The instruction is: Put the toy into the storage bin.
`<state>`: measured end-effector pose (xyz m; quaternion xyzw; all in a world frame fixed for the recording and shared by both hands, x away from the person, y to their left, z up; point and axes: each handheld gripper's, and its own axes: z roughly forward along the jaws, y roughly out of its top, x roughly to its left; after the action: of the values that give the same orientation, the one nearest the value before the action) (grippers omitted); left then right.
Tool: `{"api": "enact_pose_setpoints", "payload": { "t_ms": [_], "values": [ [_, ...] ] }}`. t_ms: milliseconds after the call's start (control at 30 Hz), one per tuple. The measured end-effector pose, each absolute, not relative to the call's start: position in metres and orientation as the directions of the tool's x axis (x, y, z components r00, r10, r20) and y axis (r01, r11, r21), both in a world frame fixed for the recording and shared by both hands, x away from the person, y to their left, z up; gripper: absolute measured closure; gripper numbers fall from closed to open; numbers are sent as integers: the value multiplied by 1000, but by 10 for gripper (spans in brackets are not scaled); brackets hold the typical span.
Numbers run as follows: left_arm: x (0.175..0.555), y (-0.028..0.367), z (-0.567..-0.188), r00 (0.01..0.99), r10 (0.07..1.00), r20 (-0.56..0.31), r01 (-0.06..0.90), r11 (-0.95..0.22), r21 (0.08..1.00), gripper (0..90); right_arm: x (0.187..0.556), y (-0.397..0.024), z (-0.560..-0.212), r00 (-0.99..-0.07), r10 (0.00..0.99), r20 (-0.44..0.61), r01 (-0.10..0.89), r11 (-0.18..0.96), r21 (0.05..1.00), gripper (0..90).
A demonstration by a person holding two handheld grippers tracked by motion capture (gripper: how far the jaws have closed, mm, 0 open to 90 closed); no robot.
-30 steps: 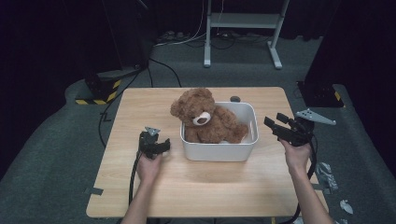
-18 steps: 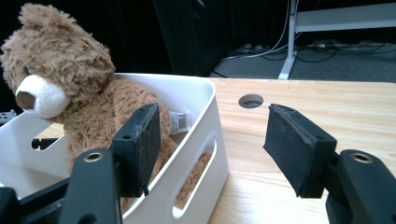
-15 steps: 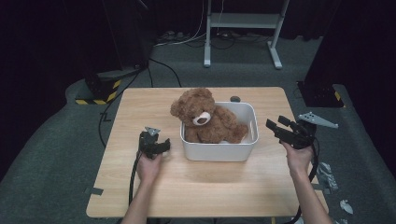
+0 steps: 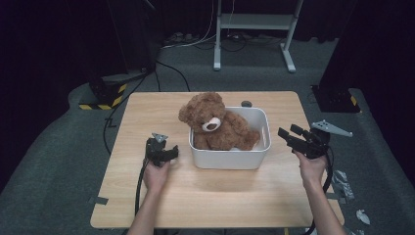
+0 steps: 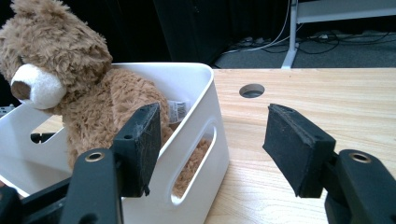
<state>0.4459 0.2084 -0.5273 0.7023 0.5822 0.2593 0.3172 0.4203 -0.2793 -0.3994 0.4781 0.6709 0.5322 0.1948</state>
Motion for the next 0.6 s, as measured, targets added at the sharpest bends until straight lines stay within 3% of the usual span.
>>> {"api": "enact_pose_setpoints", "payload": {
  "t_ms": [600],
  "values": [
    [446, 209, -527, 190, 982, -3, 655, -125, 745, 288, 415, -281, -412, -454, 855, 249, 451, -20, 892, 368]
  ]
}}
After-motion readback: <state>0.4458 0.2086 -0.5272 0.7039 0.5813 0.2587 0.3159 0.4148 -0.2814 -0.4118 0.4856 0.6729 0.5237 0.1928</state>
